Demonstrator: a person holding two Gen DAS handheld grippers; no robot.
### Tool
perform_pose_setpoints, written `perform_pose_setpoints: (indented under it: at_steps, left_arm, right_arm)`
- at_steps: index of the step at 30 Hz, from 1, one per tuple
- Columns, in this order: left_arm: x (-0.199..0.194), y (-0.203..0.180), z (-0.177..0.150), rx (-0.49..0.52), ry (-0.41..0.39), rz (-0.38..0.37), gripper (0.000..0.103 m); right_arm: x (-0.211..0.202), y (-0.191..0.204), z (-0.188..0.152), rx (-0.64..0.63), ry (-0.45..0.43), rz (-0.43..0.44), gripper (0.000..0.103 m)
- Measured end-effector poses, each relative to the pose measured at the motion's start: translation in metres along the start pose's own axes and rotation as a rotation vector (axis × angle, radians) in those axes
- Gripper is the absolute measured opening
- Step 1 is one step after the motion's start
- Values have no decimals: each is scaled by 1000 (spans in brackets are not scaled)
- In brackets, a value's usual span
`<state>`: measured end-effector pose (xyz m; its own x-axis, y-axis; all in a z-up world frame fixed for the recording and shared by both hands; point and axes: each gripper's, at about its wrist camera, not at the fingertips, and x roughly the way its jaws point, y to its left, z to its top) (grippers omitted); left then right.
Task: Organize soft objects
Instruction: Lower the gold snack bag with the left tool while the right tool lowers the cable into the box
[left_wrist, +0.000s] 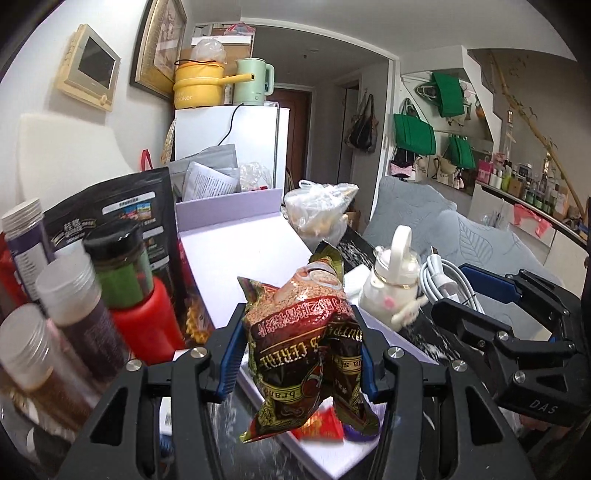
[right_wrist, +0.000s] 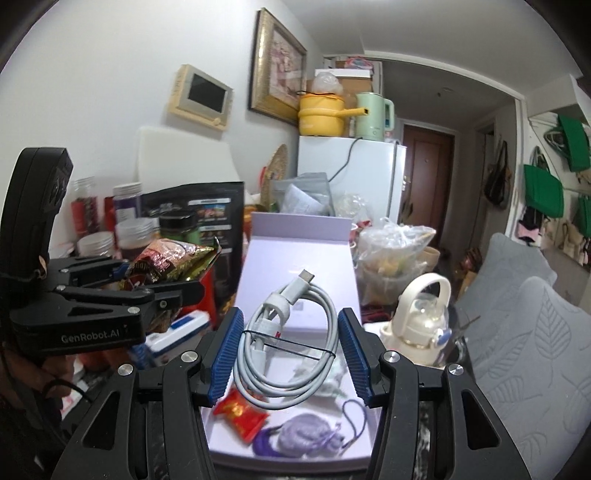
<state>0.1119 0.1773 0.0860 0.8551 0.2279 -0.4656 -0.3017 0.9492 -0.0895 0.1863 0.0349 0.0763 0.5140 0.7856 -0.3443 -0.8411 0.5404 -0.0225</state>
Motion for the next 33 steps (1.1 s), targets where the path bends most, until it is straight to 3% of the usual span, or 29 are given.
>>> perform_pose_setpoints:
  at_steps: [5,10,18,33]
  left_arm:
    - [25,6,12,-14,-11,12,51]
    - [56,14,4,-12,50,36,51]
    - [100,17,-15,-14,182,25,51]
    - [141,1,-43,65,295,56,51]
  right_arm:
    - [23,-13,11,19,16,-10,53]
    - [50,-24,13,23,42,-32,53]
    - [90,-33,-8,25,126,8,53]
    - [136,-56,-41,75,283,-11,53]
